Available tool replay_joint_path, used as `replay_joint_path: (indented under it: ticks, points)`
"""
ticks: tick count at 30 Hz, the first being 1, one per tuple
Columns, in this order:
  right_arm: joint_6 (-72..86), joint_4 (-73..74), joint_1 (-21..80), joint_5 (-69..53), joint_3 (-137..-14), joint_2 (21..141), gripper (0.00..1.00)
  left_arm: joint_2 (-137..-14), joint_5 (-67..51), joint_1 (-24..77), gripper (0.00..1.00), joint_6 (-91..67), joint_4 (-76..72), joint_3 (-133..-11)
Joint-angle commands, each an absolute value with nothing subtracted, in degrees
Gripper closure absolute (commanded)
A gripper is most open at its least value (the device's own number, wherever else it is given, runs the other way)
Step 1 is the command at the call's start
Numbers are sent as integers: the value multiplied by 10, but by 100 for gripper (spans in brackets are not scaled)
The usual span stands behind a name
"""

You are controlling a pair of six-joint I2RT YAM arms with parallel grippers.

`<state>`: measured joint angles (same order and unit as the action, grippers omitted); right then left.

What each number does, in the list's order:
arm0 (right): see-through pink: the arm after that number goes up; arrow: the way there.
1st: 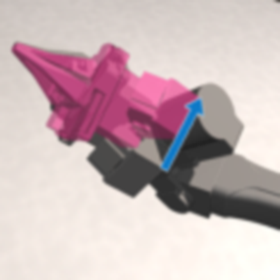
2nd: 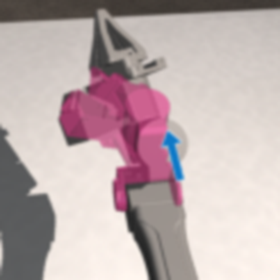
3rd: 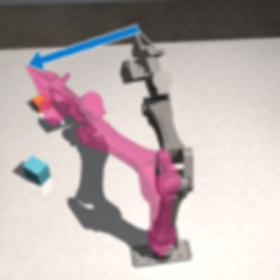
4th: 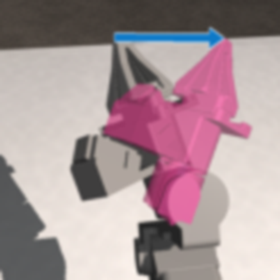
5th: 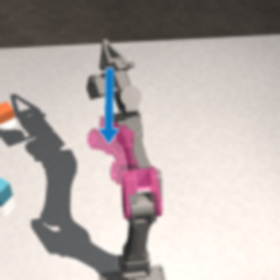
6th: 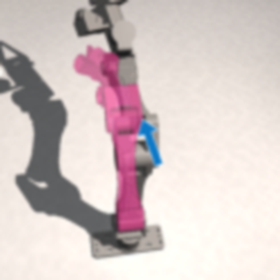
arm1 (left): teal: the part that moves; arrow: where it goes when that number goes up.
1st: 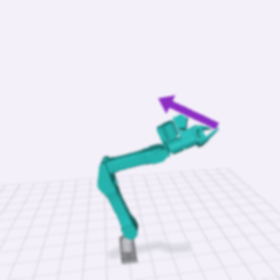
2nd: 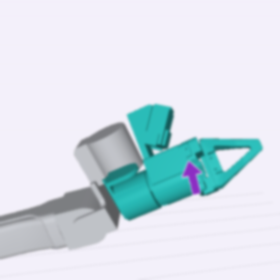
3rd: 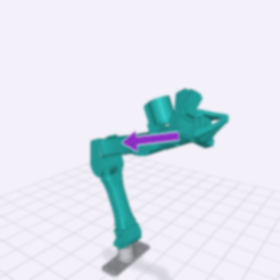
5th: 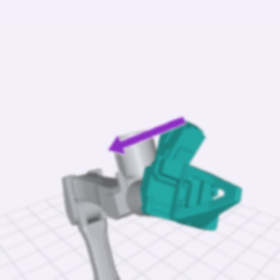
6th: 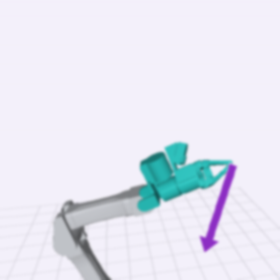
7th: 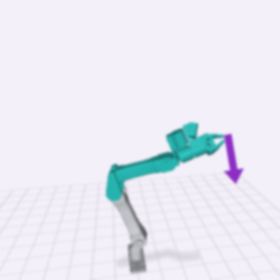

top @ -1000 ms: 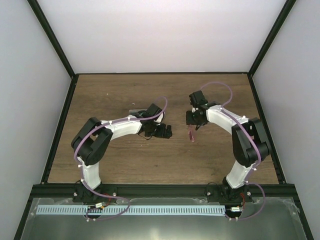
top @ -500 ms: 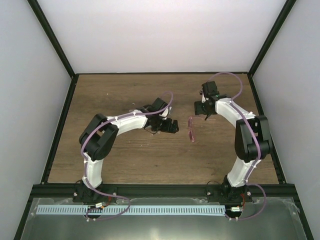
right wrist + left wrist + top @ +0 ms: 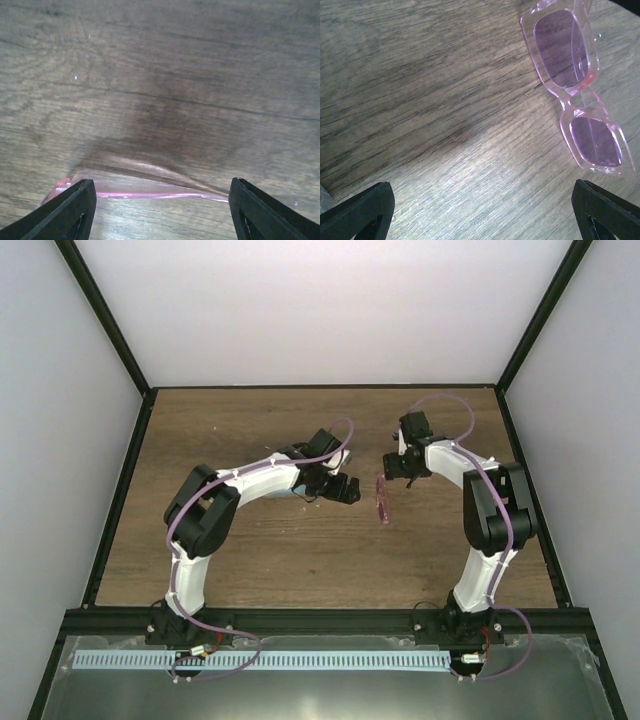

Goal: Organize the sunglasses
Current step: Fold the sunglasses at the center of the board.

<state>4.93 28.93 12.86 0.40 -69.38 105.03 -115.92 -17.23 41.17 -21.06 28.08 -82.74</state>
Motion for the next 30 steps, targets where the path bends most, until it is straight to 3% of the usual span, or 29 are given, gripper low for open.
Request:
replay_joint_path:
  ticks: [1, 18, 24, 30]
  points:
    - [47, 264, 128, -10, -669, 1030, 25, -1170, -177, 409, 1, -177, 297, -842]
    - [55, 284, 133, 54, -682, 1021, 28, -1166, -185, 392, 1, -165, 298, -829]
    - [117, 271, 125, 45, -691, 1011, 55, -1166, -189, 388, 1, -157, 305, -837]
    - [140, 299, 107, 52, -748, 1064, 74, -1187, -227, 407, 4, -133, 342, -879]
